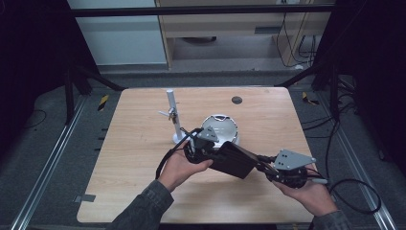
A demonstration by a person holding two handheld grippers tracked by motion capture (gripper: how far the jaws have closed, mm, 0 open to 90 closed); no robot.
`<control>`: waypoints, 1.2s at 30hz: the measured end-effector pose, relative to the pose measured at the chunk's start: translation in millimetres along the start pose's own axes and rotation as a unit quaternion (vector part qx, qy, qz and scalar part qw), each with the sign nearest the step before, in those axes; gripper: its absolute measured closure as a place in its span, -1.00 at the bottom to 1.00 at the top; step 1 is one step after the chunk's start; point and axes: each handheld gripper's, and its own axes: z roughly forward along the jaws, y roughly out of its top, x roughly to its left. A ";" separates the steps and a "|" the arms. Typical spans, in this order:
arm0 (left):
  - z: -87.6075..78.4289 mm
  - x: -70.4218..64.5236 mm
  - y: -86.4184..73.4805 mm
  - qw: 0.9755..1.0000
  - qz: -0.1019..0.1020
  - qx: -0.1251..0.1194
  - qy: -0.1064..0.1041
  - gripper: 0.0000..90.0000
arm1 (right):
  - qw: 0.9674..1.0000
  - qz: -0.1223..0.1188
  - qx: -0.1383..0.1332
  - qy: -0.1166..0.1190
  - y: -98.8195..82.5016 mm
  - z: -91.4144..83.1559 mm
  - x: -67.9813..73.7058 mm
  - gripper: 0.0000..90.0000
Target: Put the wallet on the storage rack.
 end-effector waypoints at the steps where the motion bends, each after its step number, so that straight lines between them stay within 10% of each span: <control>1: -3.3 0.1 4.8 1.000 0.003 0.002 0.008 0.79 | 1.000 0.005 0.008 0.010 -2.7 2.7 2.8 0.29; 8: -18.7 2.7 22.2 1.000 0.007 0.008 0.023 0.79 | 0.998 0.040 0.034 0.036 -23.2 14.8 10.0 -0.27; 16: -39.7 1.4 40.2 0.999 0.014 0.018 0.036 0.79 | 0.994 0.086 0.046 -0.041 -52.5 28.7 5.1 -0.61; 23: -49.5 -2.1 50.7 0.999 0.020 0.023 0.045 0.79 | 0.973 0.170 0.044 -0.147 -77.4 28.1 -4.9 -0.61; 36: -86.8 3.0 76.7 0.996 0.005 0.009 0.085 0.79 | 0.961 0.204 0.075 -0.174 -88.5 28.6 -12.4 -0.64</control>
